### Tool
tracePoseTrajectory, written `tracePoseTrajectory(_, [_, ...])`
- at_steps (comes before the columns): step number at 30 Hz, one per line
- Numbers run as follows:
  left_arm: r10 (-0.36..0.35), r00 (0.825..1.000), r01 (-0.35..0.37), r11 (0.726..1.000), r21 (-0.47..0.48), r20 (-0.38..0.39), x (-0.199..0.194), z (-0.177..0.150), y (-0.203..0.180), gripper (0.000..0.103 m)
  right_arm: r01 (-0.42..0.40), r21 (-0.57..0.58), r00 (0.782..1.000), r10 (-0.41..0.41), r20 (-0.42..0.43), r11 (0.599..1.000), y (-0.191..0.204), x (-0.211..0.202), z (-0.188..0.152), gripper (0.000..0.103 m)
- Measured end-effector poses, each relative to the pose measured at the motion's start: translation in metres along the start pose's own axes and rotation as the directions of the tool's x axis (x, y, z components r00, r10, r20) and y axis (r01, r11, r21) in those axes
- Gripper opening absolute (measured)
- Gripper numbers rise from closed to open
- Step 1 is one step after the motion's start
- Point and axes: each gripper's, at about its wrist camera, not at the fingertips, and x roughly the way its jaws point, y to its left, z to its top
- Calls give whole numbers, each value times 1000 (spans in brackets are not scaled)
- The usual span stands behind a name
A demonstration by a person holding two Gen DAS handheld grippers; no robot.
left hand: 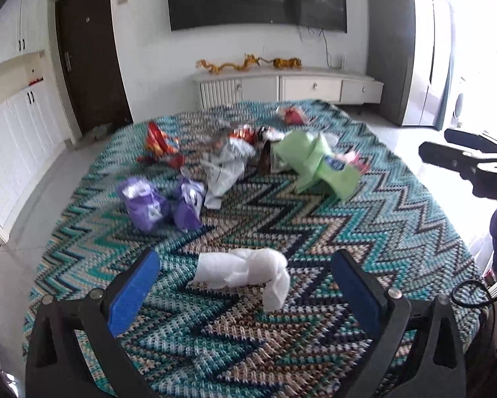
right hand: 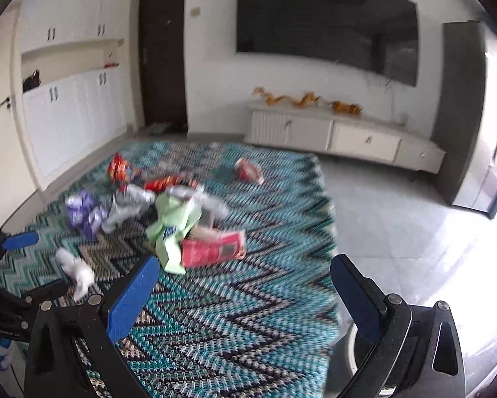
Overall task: Collect trash
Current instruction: 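Grasp the white tissue with the left gripper while the right gripper grasps the pink carton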
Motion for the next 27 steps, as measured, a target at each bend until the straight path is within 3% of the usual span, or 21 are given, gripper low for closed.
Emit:
tracePoseTrajectory(6, [-8,998,7,1000,-11,-55,27,1,9,96,-72,-5,993,71,-96,997,0,51,6,103])
tracePoseTrajectory(18, [-80,987,77,997,-28,-141,59,1,10,46,-138,-56,964,121,-235,989,4,133,20,103])
tracePoseTrajectory(19, [-84,986,81,996,-27,-146,61,2,9,42,-151,-58,961,132,-244,987,6,137,20,101])
tracePoseTrajectory(22, [-100,985,97,995,-25,-140,62,2,8,34,-174,-61,954,153,-259,983,12,145,17,77])
tracePoseTrajectory(23, [-105,985,102,994,-27,-138,61,2,8,33,-180,-57,952,159,-260,982,13,147,16,74])
tracePoseTrajectory(27, [-123,985,119,992,-36,-124,56,1,8,29,-182,-48,958,166,-235,982,5,136,13,73])
